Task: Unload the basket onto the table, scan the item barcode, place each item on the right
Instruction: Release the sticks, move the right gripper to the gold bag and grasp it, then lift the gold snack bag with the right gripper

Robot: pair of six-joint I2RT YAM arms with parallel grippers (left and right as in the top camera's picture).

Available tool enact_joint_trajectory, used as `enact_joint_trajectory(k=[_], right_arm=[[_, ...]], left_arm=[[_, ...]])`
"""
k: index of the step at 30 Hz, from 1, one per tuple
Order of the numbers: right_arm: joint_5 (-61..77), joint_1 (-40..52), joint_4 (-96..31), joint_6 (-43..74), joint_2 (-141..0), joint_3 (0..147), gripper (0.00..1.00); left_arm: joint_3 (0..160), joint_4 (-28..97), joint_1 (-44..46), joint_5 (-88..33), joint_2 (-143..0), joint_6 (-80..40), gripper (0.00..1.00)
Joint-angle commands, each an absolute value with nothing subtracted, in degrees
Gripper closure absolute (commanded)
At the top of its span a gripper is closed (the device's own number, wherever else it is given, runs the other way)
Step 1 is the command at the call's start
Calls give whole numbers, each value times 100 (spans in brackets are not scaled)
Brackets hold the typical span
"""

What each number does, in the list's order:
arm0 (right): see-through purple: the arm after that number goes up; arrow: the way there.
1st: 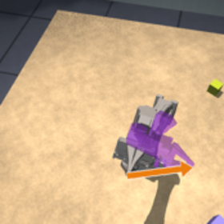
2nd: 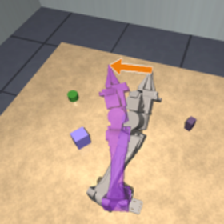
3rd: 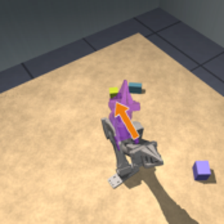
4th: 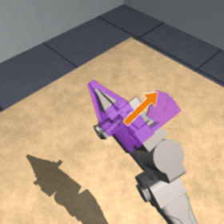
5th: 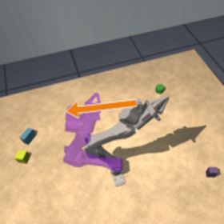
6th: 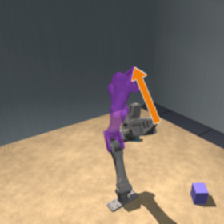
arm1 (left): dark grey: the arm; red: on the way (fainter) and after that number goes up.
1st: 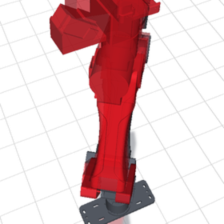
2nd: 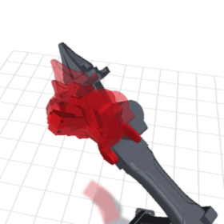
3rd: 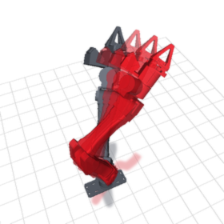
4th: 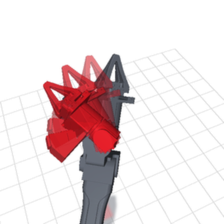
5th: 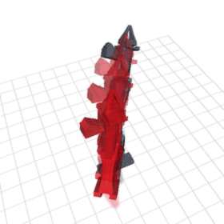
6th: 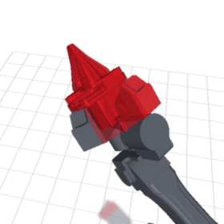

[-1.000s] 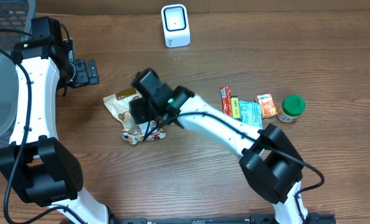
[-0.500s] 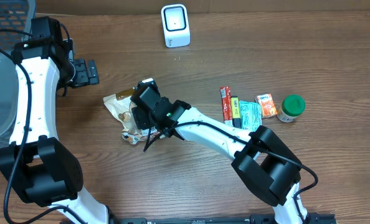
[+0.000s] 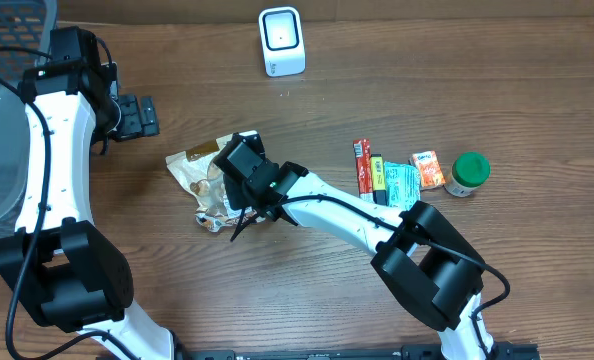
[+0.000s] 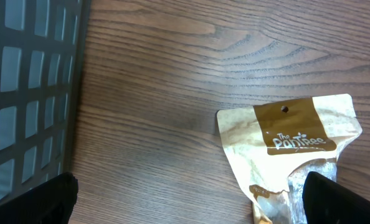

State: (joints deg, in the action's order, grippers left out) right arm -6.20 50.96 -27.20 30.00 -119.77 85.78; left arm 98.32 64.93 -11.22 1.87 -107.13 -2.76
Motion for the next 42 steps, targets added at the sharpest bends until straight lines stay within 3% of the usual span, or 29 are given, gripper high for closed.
enact_joint_trajectory(k=[1, 10, 14, 20, 26, 30, 35, 38, 40, 42], right_arm=[[-565, 5065, -2552, 2978, -12031, 8543, 58], [-95, 5065, -2274, 2978, -12490, 8543, 59], [-97, 5041, -2294, 2978, -12497, 8549, 80], [-252, 4834, -2746, 3089, -12105, 8560, 92], [-405, 4405, -3708, 4790, -11461, 8560, 96], [377, 4228, -4265, 6230, -11378, 8560, 96], [913, 4353, -4790, 7146, -11445, 8554, 91], [913, 4556, -4829, 7378, -11448, 8556, 52], [904, 4709, -4707, 7295, -11448, 8556, 42], [917, 4731, -4641, 6796, -11441, 8562, 42]], left_arm=[[9948, 6488, -1081, 148, -10606, -189, 1], [9948, 6486, -1081, 145, -10606, -189, 0], [9948, 6488, -1081, 145, -10606, -189, 0], [9948, 6488, -1081, 145, -10606, -189, 0], [9948, 6488, -1081, 145, -10606, -189, 0], [9948, 6488, -1081, 145, -10606, -189, 0], [9948, 6488, -1081, 148, -10606, -189, 0], [9948, 6486, -1081, 145, -10606, -189, 0], [9948, 6488, -1081, 145, -10606, -189, 0], [9948, 6486, -1081, 145, -10606, -189, 0]])
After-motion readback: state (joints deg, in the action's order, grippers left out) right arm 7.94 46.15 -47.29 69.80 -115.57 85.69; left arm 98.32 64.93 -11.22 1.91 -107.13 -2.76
